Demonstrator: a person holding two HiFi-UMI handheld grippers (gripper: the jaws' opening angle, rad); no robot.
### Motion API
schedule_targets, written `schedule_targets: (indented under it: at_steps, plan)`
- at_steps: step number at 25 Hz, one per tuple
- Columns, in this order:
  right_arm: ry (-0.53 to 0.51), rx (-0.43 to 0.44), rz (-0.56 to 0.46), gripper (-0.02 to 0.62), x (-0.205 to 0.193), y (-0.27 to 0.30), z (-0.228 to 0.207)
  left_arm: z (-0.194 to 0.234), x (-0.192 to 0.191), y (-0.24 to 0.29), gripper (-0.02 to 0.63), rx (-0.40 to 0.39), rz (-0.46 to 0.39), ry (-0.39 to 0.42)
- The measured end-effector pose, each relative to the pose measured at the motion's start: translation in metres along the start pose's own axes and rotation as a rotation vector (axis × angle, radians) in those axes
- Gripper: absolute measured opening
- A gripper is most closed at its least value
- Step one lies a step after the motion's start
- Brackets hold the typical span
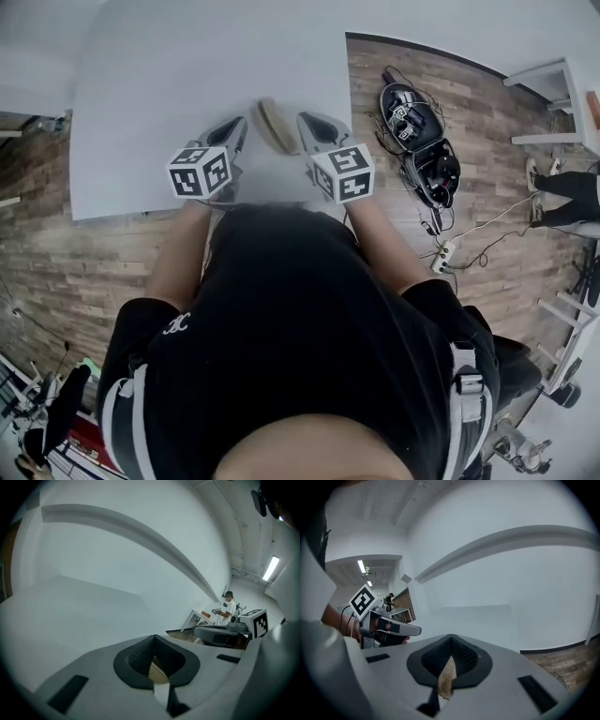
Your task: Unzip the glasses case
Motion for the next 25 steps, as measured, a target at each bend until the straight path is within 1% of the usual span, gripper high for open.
schedule_targets:
  at_steps: [2,6,9,14,19,25]
  plan:
    - [0.001,0.013,0.006,0.014,0.001,-0.004,-0.008,-0.008,-0.003,0.001,0.002,0.014,-0.003,0.001]
    - [-0.015,0.082,-0.01,0.012,0.002,-0.016,-0.015,-0.025,-0.012,-0.003,0.002,0.048,-0.021,0.006]
    - [-0.024,0.105,-0.013,0.012,0.002,-0.02,-0.02,-0.032,-0.018,-0.006,0.002,0.073,-0.038,-0.004]
    - [-0.011,0.113,-0.013,0.012,0.004,-0.027,-0.024,-0.039,-0.024,-0.009,0.002,0.09,-0.028,-0.004]
    - [-0.001,0.114,0.007,0.012,0.001,-0.032,-0.031,-0.046,-0.022,-0.005,0.002,0.101,-0.021,0.001]
    - [0.016,0.106,0.031,0.012,-0.009,-0.038,-0.038,-0.044,-0.033,-0.003,0.002,0.119,0.015,-0.015]
Point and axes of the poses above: the fingertips, and each gripper's own axes: y forward along the fingers, z to its left, x out of its top, the point moved 10 cm from there along -y, backward along the fingers, and after that the axes turned 14 degrees about -z, right-handed, at the moved point
